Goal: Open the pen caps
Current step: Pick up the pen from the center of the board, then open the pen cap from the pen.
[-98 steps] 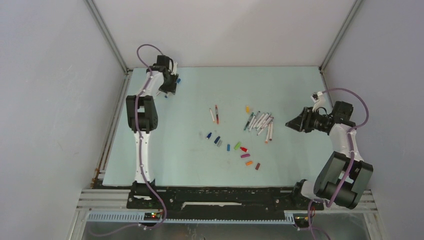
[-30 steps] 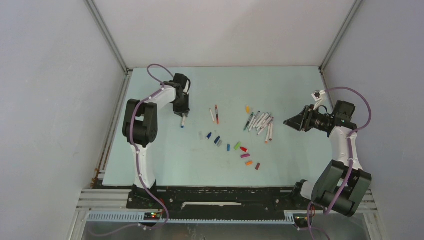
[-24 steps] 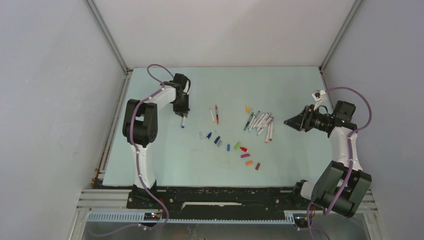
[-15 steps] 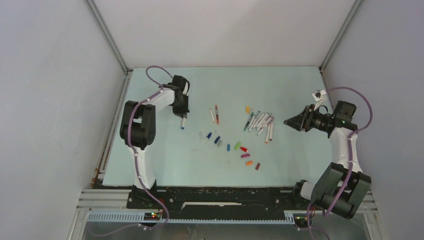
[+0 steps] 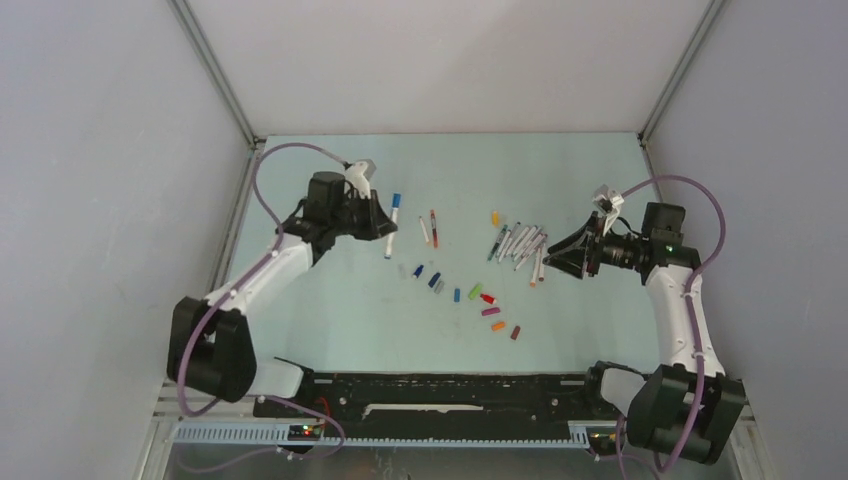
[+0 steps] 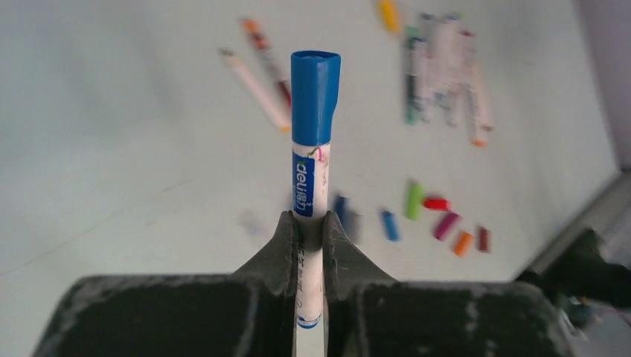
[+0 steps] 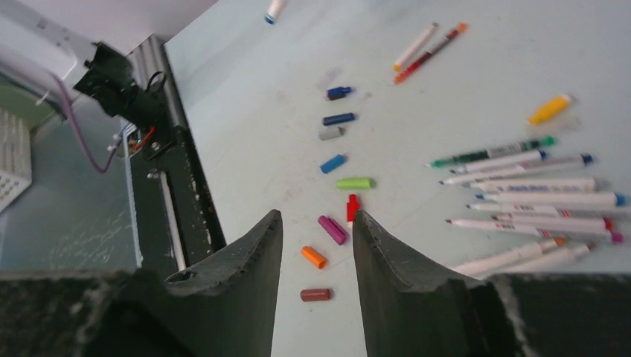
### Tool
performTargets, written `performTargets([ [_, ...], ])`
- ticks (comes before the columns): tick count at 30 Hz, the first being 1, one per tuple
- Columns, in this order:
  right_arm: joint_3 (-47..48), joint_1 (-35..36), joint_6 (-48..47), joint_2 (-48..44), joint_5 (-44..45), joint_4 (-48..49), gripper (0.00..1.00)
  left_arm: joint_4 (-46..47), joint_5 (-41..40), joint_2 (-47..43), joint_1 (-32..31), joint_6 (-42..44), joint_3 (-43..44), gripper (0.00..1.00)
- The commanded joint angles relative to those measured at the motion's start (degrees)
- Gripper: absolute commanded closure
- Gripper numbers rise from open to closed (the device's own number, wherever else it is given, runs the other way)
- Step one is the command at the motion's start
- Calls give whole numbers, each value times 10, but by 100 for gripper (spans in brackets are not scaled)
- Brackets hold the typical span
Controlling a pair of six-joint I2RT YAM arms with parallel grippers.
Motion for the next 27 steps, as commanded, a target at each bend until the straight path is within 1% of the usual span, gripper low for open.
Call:
performTargets([
  [1, 20, 35, -37, -28, -73, -9, 57, 187, 127, -73, -71, -84, -89, 100],
  [3, 20, 51, 49, -33, -74, 49, 57, 250, 122, -90, -116, -121, -114, 100],
  [5, 20, 69, 173, -40, -36, 145, 56, 312, 108, -94, -163, -160, -132, 100],
  [7, 20, 80, 286, -50, 2, 230, 48, 360, 77, -87, -208, -184, -138, 100],
  [9, 20, 91, 395, -51, 23, 301, 41, 384, 53, -69, -247, -193, -130, 100],
  [11, 20, 101, 476, -43, 30, 346, 37, 398, 36, -47, -278, -195, -114, 100],
  [13, 20, 117, 518, -37, 65, 344, 33, 405, 24, -24, -307, -196, -93, 100],
  [16, 0, 131, 560, -40, 112, 361, 32, 405, 10, 6, -336, -191, -68, 100],
  [18, -23, 133, 614, -45, 133, 400, 35, 403, 7, 23, -349, -189, -53, 100],
  [20, -42, 136, 645, -47, 142, 432, 39, 405, 5, 38, -360, -187, -41, 100],
  [24, -57, 142, 638, -40, 174, 422, 46, 413, 2, 55, -372, -191, -32, 100],
  [27, -62, 150, 640, -32, 173, 422, 49, 414, -2, 61, -378, -190, -26, 100],
])
